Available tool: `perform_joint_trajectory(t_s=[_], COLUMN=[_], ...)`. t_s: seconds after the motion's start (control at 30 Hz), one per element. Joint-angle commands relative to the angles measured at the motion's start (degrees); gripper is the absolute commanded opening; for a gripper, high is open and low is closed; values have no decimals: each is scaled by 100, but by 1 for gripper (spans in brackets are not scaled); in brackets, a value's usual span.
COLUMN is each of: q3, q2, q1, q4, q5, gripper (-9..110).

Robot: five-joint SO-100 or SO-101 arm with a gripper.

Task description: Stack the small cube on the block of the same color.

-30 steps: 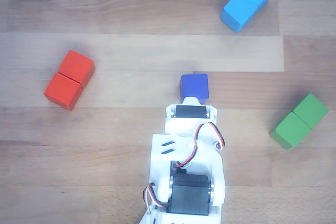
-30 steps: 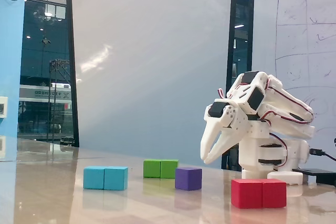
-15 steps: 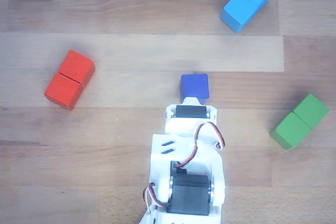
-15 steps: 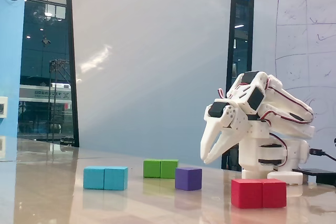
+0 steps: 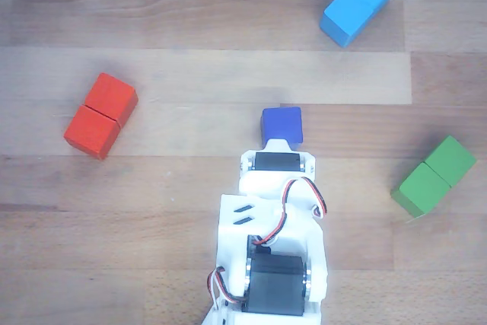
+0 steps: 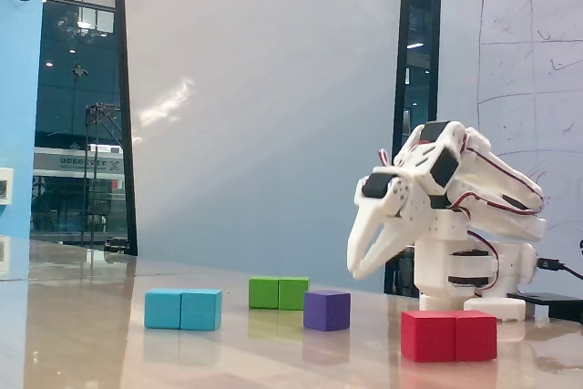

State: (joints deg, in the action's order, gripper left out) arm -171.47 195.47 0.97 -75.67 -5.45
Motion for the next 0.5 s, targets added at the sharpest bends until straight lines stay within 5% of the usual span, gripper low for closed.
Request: perform_joint_trajectory(t_s=[0.0,0.47], q3=[1204,6557], q2=[-642,-5133], q1=[70,62], q4=[-35,-141], q5=[-79,-79], gripper=[0,1])
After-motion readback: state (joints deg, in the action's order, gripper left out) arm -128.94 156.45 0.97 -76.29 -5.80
